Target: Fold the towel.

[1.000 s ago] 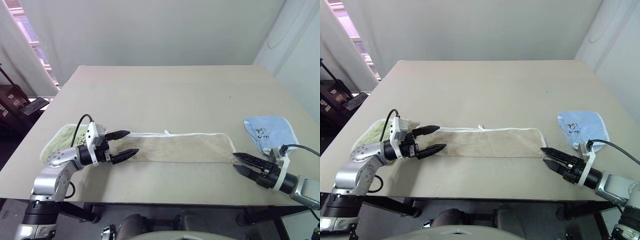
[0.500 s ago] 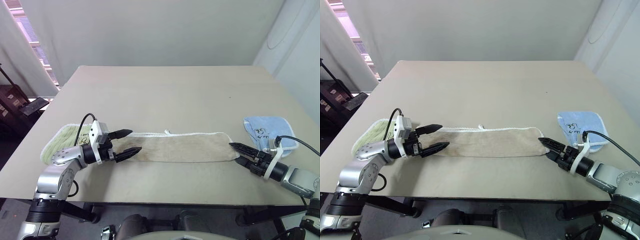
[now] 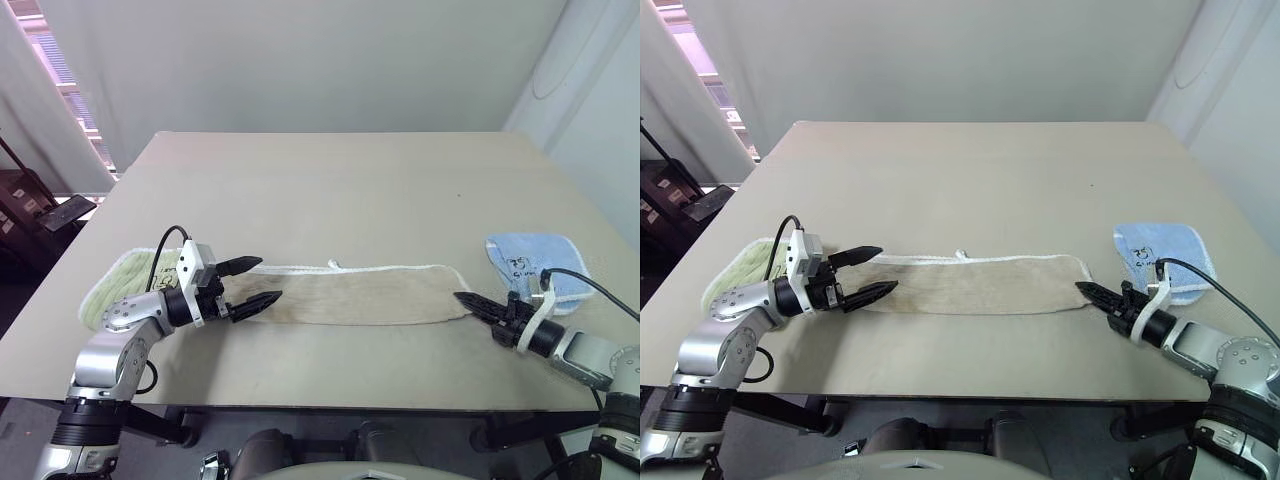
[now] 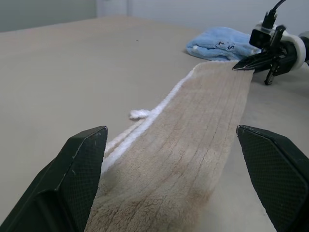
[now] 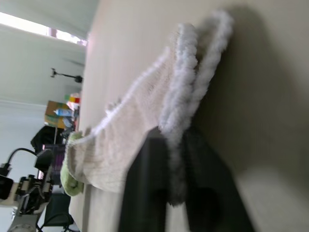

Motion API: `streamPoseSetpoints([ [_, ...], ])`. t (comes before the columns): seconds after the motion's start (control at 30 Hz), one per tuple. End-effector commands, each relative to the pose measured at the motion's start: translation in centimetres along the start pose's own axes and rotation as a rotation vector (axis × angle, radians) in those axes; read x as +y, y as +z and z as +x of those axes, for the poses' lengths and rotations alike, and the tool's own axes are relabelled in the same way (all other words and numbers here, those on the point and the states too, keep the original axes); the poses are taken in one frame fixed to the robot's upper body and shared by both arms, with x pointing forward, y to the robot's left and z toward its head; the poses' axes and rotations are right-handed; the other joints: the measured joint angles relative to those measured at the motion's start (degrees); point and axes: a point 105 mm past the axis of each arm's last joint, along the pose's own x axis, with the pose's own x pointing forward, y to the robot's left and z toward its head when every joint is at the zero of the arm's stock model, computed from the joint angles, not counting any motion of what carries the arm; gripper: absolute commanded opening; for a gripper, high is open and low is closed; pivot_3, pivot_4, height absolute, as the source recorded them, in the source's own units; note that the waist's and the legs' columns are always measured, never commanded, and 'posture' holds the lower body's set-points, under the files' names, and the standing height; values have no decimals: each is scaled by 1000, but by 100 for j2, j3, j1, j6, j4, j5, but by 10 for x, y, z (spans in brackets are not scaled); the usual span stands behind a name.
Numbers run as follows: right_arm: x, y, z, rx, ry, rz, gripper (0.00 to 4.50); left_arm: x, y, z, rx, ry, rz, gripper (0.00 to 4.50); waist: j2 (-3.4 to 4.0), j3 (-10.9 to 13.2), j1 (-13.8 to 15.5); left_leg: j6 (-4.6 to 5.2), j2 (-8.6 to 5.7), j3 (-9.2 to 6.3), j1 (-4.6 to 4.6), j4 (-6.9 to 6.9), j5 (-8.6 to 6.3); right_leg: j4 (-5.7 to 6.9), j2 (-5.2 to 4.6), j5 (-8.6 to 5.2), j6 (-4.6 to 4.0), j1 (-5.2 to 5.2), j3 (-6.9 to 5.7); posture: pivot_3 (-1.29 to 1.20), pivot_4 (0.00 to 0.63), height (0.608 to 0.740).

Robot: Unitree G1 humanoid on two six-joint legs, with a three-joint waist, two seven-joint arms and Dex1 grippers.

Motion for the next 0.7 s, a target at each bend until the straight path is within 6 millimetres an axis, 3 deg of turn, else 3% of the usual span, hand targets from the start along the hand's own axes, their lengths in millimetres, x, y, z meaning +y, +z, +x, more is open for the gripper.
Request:
streamPoseSetpoints([
  [0.03, 9, 22, -20, -95, 26, -53, 26, 6, 8, -1, -14, 17, 53, 4500, 6, 0, 34, 0, -2, 0, -3, 0, -2, -2, -5, 0, -1, 0, 0, 0, 0, 724],
  [0.37, 13, 52, -68, -160, -52, -130, 26, 5, 1, 6, -27, 17, 34, 4500, 14, 3, 49, 6, -3, 1, -4, -22, -3, -6, -2, 0, -1, -13, -1, 0, 0, 724],
  [0.5, 31, 49, -62, -103, -11, -225, 26, 7, 0, 9, -26, 13, 42, 4500, 17, 3, 13, 7, -3, 1, -3, -22, -2, -5, 1, -4, 8, -14, -1, 0, 0, 724],
  [0.7, 80, 32, -42, 10, 119, -427, 26, 13, 2, 8, -27, 31, 51, 4500, 17, 3, 9, 7, -2, 1, -3, -23, -3, -5, 1, -11, 26, -13, 0, 0, 0, 724],
])
